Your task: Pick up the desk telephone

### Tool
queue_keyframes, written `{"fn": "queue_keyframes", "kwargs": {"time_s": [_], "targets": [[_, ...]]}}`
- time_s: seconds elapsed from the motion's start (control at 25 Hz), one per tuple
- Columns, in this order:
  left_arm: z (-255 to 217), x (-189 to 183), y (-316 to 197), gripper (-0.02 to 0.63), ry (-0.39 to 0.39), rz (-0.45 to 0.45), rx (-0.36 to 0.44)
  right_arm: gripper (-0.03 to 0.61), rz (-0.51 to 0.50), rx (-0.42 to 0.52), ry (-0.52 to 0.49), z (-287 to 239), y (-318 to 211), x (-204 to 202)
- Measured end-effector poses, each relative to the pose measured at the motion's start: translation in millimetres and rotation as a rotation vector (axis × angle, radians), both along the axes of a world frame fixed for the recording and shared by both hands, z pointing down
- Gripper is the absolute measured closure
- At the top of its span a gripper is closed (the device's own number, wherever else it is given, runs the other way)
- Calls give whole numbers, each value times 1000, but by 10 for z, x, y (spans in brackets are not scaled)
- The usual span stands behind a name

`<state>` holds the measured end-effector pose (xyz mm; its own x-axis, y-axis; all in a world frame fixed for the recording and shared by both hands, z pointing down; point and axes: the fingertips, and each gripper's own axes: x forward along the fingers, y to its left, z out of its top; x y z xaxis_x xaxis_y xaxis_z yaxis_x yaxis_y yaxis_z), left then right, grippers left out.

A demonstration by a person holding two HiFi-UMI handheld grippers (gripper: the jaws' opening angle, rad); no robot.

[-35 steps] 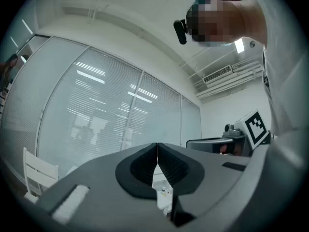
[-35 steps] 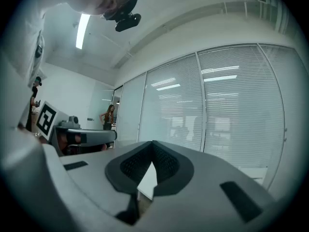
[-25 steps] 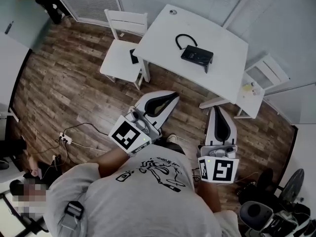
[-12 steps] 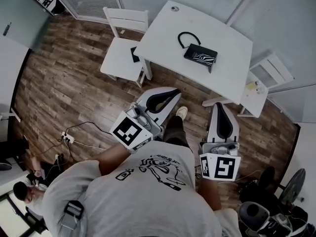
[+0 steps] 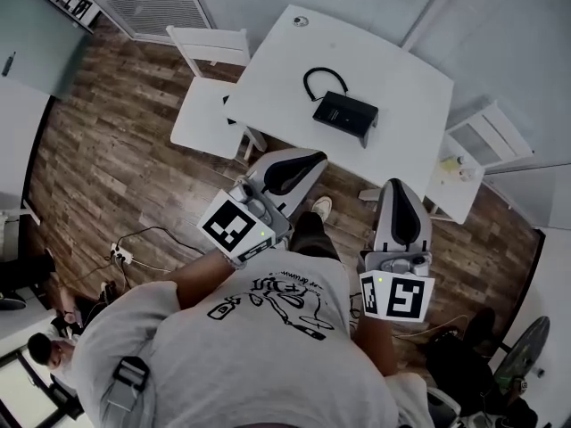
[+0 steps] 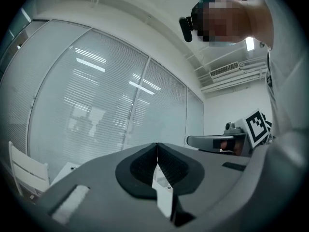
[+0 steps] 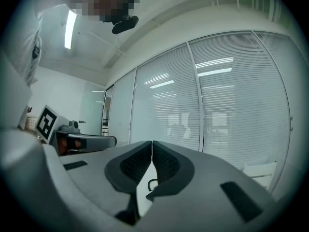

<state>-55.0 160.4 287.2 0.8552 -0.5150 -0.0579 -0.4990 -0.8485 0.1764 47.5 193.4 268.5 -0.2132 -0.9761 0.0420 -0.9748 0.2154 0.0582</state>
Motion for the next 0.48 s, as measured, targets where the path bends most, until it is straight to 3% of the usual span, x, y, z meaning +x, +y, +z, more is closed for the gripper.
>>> {"fn": "queue_keyframes", "kwargs": {"time_s": [0.24, 0.48], "targets": [[-5, 565, -543, 609, -9, -9, -18, 572, -9, -4, -15, -16, -538, 592], [8, 903, -1044, 609, -17, -38, -19, 572, -15, -19, -23, 58, -1043, 1041]]}}
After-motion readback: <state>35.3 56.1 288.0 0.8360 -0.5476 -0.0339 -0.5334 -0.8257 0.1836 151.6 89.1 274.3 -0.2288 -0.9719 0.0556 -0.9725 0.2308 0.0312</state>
